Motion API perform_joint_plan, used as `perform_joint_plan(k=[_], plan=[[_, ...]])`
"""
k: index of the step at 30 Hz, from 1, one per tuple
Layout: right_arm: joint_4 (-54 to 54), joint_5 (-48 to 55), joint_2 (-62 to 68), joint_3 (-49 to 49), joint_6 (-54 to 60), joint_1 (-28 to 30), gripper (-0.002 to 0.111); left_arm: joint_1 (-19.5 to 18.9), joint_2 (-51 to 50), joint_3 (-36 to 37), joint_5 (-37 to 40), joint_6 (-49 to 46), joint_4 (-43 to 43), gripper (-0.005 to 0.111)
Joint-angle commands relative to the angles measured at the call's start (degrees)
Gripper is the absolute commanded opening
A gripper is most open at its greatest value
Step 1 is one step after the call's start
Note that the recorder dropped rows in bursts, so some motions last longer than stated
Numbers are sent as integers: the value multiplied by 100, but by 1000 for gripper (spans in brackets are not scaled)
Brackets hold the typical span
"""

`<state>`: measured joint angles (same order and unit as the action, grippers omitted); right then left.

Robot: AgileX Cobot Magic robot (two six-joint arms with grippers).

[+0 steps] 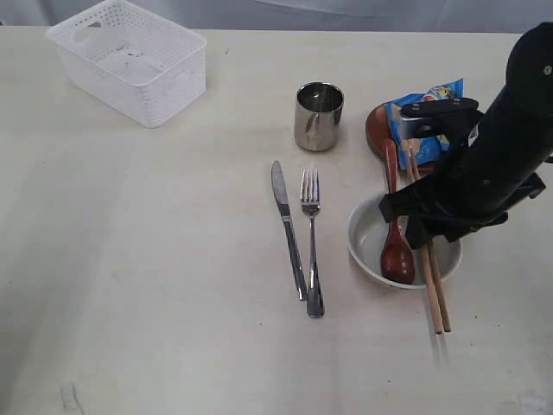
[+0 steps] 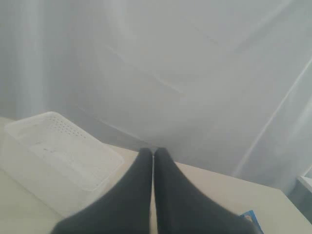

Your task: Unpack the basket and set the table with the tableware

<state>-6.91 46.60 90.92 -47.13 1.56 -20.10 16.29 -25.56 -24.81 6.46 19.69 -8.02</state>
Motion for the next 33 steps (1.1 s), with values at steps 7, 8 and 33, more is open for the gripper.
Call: perform_joint_plan(k=[7,8,33], plan=[[56,21,-6,-10,-89,-14,46,-15,23,33,30,3,-5,1],[56,21,-6,-10,-89,-14,46,-15,23,33,30,3,-5,1],[97,359,-1933,-682,134,-14,8,-15,23,33,30,3,-5,1]])
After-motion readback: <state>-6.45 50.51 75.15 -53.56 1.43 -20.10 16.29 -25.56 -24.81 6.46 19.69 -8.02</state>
